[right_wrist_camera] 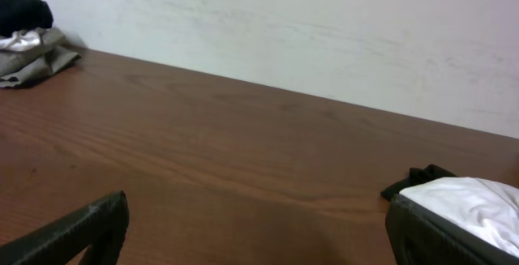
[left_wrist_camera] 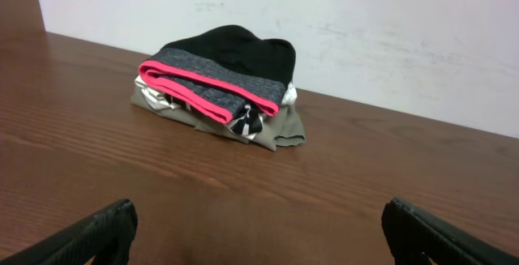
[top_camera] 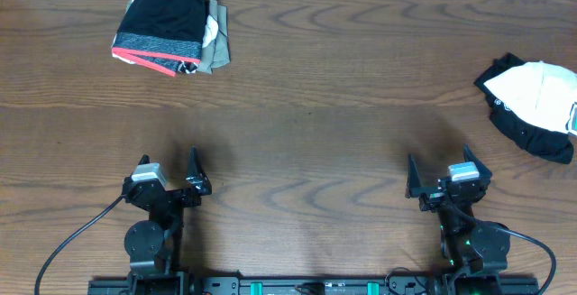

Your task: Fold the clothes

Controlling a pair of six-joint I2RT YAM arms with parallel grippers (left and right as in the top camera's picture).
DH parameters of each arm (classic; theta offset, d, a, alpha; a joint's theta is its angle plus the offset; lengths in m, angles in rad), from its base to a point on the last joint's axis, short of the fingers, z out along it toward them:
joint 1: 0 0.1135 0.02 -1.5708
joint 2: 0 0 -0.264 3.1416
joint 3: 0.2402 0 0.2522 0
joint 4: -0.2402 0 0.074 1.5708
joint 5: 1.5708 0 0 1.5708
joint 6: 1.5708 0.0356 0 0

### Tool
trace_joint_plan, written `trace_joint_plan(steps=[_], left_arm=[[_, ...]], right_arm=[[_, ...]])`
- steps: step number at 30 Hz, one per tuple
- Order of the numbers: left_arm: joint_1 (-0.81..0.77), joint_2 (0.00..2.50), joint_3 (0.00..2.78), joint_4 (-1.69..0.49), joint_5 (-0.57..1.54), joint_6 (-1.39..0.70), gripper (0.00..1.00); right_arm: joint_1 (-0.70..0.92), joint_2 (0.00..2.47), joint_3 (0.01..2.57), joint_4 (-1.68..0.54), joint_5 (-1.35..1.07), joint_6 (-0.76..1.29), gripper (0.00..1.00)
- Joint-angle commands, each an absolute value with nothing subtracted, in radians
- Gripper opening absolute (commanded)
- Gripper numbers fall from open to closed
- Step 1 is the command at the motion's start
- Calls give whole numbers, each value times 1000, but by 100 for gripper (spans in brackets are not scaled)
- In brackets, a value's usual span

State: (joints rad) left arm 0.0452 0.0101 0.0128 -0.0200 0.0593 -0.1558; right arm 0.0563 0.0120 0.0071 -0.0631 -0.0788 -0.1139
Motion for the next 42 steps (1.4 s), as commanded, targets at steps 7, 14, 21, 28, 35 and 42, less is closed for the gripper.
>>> trace_joint_plan(steps=[7,14,21,28,35,42], left_arm=[[49,4,4,-67,55,-139,98],[49,4,4,-67,55,-139,98],[49,4,4,-67,55,-139,98],[49,4,4,-67,55,-139,98],[49,4,4,-67,55,-139,98],[49,4,4,-67,55,-139,98]], right_arm=[[47,7,6,-67,-86,-120,99],[47,7,6,-67,-86,-120,99],[47,7,6,-67,-86,-120,99],[47,7,6,-67,-86,-120,99],[47,7,6,-67,-86,-120,99],[47,7,6,-61,-137,-80,99]])
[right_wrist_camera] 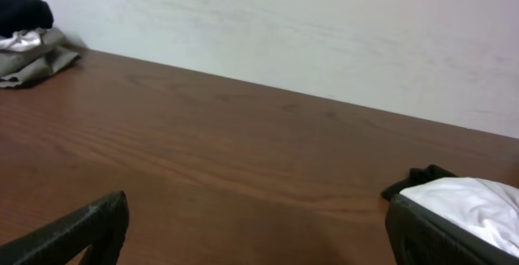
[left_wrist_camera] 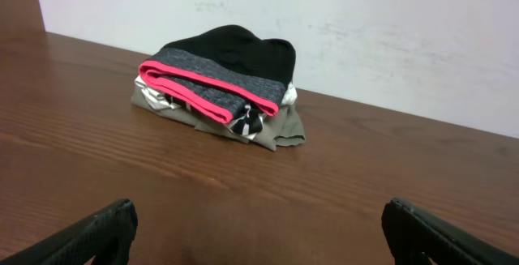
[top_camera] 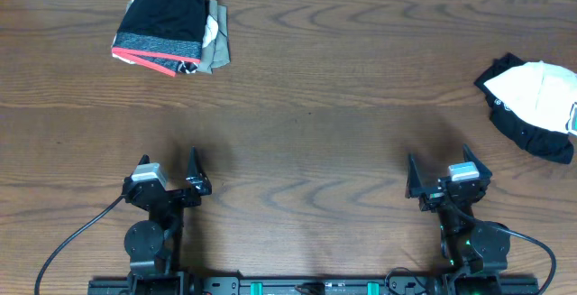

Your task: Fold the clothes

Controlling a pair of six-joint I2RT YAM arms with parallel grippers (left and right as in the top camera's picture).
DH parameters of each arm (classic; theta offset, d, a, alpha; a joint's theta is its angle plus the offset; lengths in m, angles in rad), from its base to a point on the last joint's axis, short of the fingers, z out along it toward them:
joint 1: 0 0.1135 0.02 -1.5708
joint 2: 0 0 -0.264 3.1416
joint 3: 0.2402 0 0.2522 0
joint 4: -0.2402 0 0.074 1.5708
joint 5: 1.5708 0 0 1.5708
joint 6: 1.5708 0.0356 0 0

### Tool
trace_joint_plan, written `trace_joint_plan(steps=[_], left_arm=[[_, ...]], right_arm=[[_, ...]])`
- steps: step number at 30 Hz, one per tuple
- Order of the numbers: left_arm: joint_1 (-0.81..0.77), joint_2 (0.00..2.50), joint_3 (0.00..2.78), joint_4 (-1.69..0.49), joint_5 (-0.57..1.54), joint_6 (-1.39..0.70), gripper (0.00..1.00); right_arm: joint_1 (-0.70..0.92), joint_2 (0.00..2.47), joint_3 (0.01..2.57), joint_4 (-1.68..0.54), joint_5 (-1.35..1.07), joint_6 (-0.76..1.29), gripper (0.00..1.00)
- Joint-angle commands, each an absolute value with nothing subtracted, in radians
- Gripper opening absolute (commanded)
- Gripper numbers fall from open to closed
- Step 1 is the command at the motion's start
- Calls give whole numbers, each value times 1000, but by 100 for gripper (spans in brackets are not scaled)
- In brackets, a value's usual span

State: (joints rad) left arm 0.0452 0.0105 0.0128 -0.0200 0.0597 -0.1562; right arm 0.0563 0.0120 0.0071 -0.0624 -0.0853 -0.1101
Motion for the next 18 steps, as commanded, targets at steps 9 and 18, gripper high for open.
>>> trace_joint_plan(steps=[9,18], left_arm=[[49,4,4,-67,55,-139,98],[49,4,4,-67,55,-139,98]], right_arm=[[47,7,6,-30,-411,15,99],[47,7,6,106,-522,68,99]])
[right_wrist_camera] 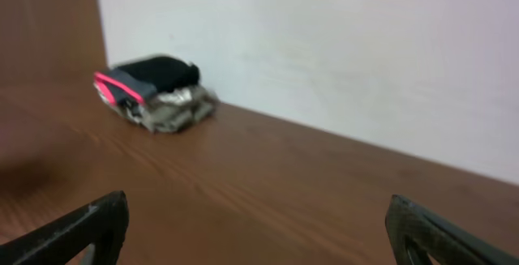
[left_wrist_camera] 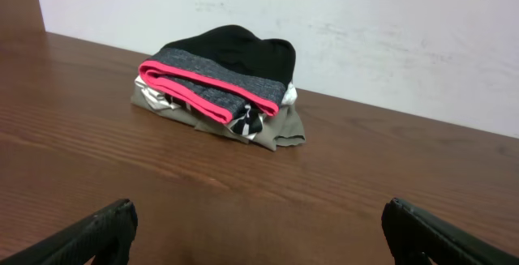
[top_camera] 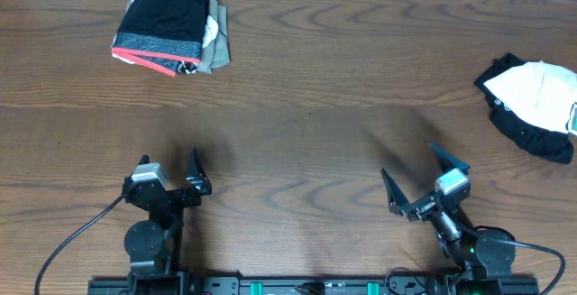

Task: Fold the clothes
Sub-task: 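Move the right gripper toward the white T-shirt on the right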

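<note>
A folded stack of clothes (top_camera: 171,26), black and grey with a pink band over olive cloth, lies at the far left; it also shows in the left wrist view (left_wrist_camera: 219,87) and in the right wrist view (right_wrist_camera: 154,93). A crumpled black and white garment (top_camera: 534,106) lies at the far right edge. My left gripper (top_camera: 168,176) rests open near the front left, empty. My right gripper (top_camera: 424,178) stands open at the front right, turned toward the left, empty.
The brown wooden table (top_camera: 306,106) stretches between the two piles. A white wall (left_wrist_camera: 365,22) rises behind its far edge. Cables trail from both arm bases along the front edge.
My right gripper has swung to face left and sits a little lower in the overhead view; its camera now sees the folded stack instead of the crumpled garment. The left arm is unchanged.
At both earlier moments both grippers stood open and still near the front edge, the right one facing the far wall with the crumpled garment at its right. Now the right gripper is turned left. The clothes have not moved.
</note>
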Controlling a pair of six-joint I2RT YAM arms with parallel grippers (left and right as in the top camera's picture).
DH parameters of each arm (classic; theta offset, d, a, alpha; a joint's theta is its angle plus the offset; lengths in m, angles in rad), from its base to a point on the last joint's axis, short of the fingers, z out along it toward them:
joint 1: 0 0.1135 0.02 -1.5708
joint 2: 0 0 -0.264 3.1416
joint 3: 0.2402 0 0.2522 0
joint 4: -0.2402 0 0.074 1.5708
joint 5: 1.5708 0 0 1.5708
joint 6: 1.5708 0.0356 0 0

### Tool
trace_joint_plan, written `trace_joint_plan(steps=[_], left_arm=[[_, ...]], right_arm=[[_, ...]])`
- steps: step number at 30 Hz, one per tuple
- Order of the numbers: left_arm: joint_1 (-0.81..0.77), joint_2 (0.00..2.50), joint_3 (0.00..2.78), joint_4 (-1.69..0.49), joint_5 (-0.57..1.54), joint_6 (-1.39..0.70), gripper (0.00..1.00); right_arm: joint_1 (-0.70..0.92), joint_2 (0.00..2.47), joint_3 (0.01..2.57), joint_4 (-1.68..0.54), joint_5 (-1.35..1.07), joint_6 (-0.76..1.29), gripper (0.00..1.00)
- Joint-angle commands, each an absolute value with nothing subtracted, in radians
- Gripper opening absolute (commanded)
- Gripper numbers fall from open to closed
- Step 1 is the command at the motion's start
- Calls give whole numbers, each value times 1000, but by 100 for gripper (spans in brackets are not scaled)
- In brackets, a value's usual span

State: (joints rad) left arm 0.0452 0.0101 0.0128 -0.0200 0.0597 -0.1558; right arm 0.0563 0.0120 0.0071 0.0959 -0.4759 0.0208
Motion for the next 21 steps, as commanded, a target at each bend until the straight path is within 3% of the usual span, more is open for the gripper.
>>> trace_joint_plan(steps=[1,14,21], left_arm=[[49,4,4,-67,55,-139,98],[49,4,4,-67,55,-139,98],[49,4,4,-67,55,-139,98]], right_arm=[[47,7,6,118,-519,74,99],[47,7,6,95,-524,77,99],[47,7,24,175,-502,189,99]])
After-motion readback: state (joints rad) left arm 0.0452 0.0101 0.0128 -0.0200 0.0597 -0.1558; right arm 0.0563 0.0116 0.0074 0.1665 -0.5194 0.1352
